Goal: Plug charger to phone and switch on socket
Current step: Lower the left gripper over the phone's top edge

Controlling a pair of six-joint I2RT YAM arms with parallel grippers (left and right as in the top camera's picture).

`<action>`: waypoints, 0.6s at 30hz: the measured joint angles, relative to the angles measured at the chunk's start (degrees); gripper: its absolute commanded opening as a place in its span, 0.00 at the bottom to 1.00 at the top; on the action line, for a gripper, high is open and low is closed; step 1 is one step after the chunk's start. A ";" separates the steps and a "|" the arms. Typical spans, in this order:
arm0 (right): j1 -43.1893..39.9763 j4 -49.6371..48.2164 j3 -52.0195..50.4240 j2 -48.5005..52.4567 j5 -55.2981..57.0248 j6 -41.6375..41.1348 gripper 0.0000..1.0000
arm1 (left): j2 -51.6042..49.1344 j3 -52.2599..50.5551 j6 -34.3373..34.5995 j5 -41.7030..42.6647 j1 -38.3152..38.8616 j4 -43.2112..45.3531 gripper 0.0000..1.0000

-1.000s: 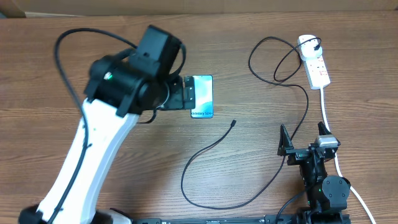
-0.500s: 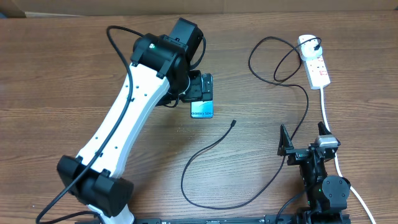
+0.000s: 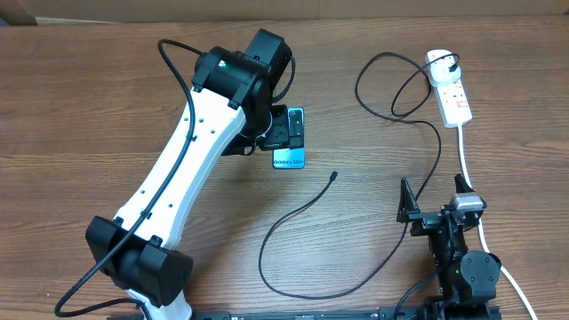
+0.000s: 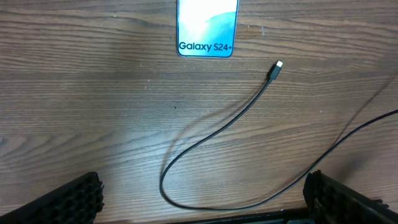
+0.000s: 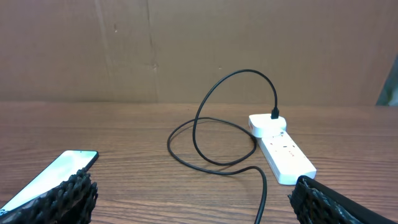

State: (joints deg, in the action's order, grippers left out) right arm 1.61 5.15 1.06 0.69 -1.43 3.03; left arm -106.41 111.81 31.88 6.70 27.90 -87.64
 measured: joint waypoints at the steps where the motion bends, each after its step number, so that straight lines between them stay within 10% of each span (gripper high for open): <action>1: 0.00 0.00 0.00 0.00 0.00 -0.02 1.00 | 0.00 0.00 0.00 0.00 0.00 -0.02 1.00; 18: 0.00 0.02 0.00 0.00 0.02 -0.02 1.00 | 0.00 0.00 -0.50 -1.16 0.00 9.09 1.00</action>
State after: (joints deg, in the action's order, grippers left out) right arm 1.61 5.17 1.06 0.69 -1.41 3.01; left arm -106.41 111.81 31.38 5.54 27.90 -78.54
